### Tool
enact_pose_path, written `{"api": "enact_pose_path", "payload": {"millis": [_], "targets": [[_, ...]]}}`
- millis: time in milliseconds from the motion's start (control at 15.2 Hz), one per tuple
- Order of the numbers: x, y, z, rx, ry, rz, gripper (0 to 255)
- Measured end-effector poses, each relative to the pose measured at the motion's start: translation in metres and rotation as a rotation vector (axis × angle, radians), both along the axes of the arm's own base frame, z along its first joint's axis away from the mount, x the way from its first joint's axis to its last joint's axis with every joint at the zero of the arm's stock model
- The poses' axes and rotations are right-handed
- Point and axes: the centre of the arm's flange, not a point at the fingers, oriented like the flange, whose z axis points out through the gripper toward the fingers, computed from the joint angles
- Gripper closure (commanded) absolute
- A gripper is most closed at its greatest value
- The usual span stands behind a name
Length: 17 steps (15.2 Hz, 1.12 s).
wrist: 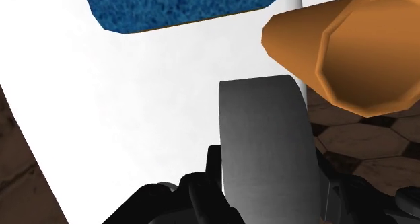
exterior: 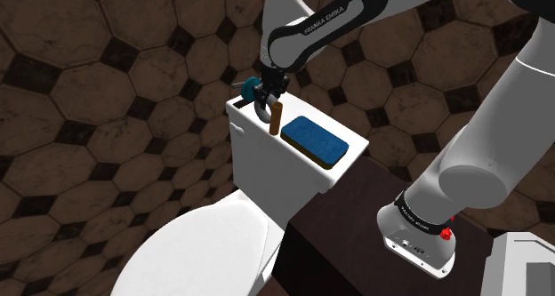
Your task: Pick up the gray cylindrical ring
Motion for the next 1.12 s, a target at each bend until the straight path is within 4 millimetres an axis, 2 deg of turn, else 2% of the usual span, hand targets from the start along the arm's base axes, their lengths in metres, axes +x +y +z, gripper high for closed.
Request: {"api": "enact_pose_path", "payload": {"millis": [264, 1122], "targets": [[0.001, 0.000, 0.006, 0.000, 0.001, 0.000, 255], [0.000, 0.000, 0.073, 0.000, 0.000, 0.000, 255]]}}
